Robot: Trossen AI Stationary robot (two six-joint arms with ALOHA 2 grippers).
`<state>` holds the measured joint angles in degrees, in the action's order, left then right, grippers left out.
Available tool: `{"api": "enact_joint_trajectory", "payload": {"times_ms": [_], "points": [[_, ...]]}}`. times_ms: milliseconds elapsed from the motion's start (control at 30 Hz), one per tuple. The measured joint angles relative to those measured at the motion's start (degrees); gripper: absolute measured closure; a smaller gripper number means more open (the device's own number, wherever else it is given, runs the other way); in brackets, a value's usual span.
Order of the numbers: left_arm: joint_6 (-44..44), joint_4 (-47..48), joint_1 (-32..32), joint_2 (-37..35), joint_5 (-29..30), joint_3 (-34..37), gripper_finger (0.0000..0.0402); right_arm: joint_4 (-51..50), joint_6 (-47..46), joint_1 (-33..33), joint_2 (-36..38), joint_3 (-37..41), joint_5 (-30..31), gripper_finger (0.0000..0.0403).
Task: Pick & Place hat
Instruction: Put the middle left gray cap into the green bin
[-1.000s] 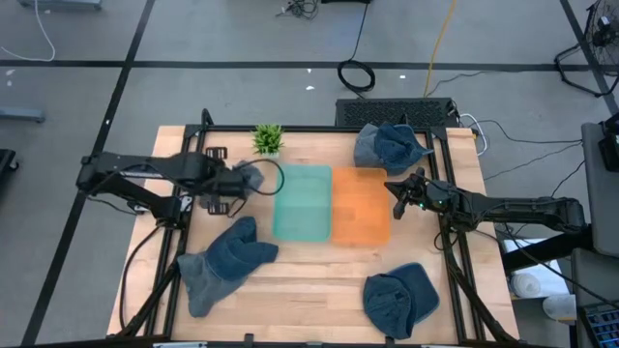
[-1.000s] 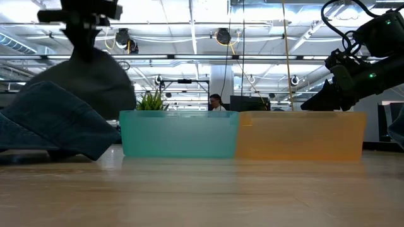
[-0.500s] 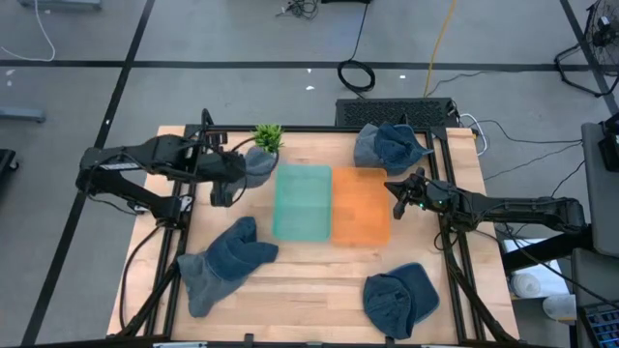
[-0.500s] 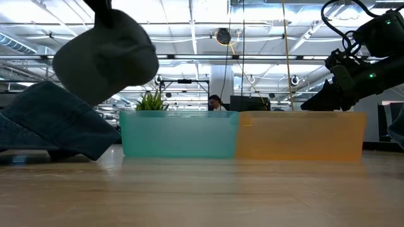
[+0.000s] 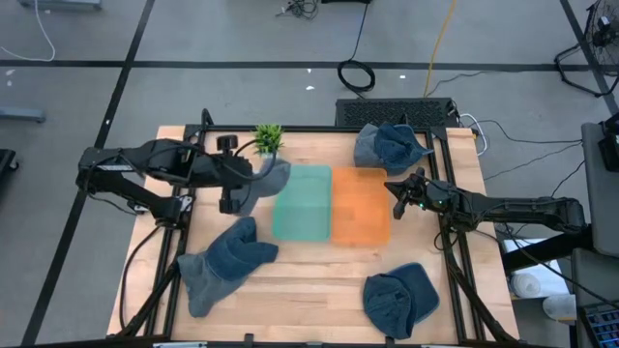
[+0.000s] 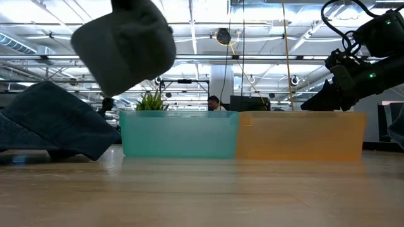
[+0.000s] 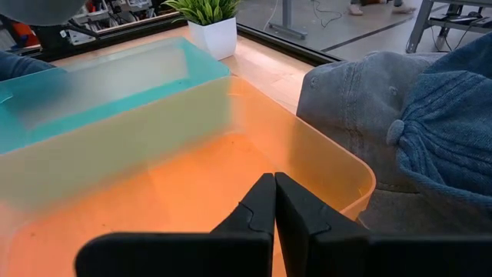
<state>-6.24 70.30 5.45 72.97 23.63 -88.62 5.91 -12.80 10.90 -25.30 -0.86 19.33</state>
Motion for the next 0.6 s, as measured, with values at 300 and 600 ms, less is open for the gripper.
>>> {"api": "enact_joint_trajectory", "payload": {"times_ms": [300,600], "points": [[0.3,-5.8,0.0,0.0,-3.2,0.0,0.0398,0.0,0.0,0.0,0.0,0.0,0.0,0.0403],[2.0,-11.0,-0.3,-1.2,-5.2,0.0,0.0398,0.1,0.0,0.0,0.0,0.0,0.0,0.0403]]}}
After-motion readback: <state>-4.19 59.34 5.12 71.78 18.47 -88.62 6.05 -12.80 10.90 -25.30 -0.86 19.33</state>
